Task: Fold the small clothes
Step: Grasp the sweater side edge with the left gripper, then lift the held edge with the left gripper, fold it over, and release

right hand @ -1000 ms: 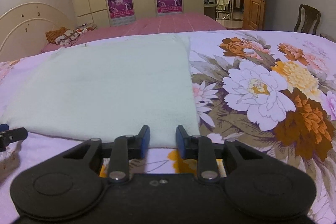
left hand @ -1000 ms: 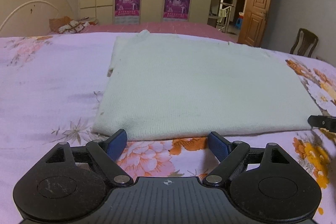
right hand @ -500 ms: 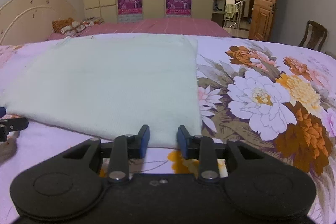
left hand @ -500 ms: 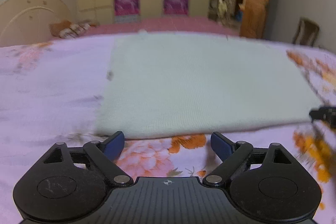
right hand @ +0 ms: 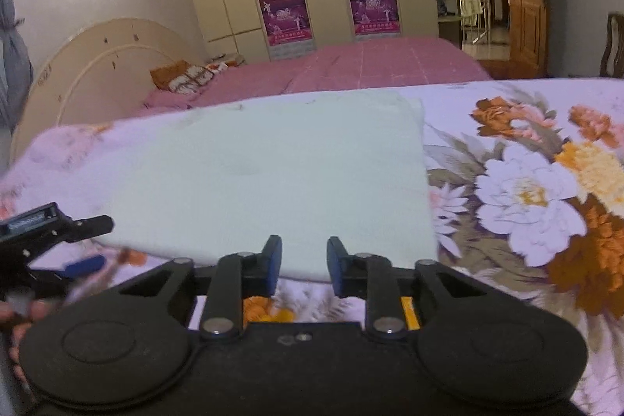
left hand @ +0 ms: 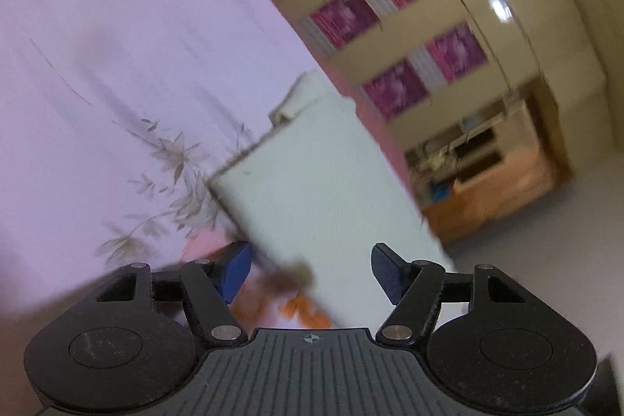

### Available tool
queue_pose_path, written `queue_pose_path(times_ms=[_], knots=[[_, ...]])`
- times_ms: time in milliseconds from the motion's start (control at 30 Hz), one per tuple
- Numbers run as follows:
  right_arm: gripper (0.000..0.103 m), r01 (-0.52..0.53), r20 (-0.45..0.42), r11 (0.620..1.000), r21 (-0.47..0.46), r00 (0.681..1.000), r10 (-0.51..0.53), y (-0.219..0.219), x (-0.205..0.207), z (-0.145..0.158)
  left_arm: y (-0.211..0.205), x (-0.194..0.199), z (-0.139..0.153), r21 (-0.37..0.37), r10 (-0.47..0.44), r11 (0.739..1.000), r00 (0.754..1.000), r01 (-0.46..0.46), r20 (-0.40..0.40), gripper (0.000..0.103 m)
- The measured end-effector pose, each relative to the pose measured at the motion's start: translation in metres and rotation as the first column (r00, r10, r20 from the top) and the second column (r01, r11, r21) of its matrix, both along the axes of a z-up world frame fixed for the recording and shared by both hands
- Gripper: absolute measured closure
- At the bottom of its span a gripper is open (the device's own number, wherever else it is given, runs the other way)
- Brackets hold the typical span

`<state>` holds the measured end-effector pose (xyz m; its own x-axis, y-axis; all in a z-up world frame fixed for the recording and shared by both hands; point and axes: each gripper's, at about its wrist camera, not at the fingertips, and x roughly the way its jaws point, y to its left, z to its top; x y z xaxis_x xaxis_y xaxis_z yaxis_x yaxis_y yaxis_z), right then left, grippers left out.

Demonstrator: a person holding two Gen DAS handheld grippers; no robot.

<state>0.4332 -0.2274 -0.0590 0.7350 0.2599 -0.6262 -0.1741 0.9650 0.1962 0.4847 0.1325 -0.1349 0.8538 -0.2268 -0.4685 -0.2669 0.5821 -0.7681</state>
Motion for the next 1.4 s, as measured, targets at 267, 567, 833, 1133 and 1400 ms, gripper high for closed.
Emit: queue_pose_path(times_ms=[267, 567, 833, 1133, 1400], knots=[[0.088, 0.013, -0.009, 0.998, 0.055, 1.000, -0.013, 0.010, 0.041, -0.011, -0.006, 0.058, -0.011, 0.015, 0.048, 0.999, 0.997, -0.049, 0.069, 0.035], [0.094, -0.002, -0.006, 0.998, 0.070, 1.000, 0.002, 0.047, 0.088, -0.031, 0.004, 0.111, -0.021, -0.002, 0.066, 0.998, 0.998, -0.066, 0.021, 0.075], [0.095, -0.024, 0.003, 0.999, 0.044, 1.000, 0.024, 0.070, 0.110, -0.040, 0.011, 0.122, -0.033, -0.037, 0.045, 0.998, 0.998, -0.044, 0.037, 0.095], [0.102, -0.022, -0.013, 1.000, 0.014, 1.000, 0.022, 0.073, 0.110, -0.053, -0.003, 0.126, 0.002, 0.123, -0.042, 0.992, 0.997, 0.034, 0.058, 0.095], [0.102, -0.022, -0.044, 0.993, 0.117, 0.999, 0.028, 0.054, 0.114, -0.048, -0.057, 0.125, 0.082, 0.356, -0.201, 0.921, 0.975, 0.156, 0.095, 0.095]])
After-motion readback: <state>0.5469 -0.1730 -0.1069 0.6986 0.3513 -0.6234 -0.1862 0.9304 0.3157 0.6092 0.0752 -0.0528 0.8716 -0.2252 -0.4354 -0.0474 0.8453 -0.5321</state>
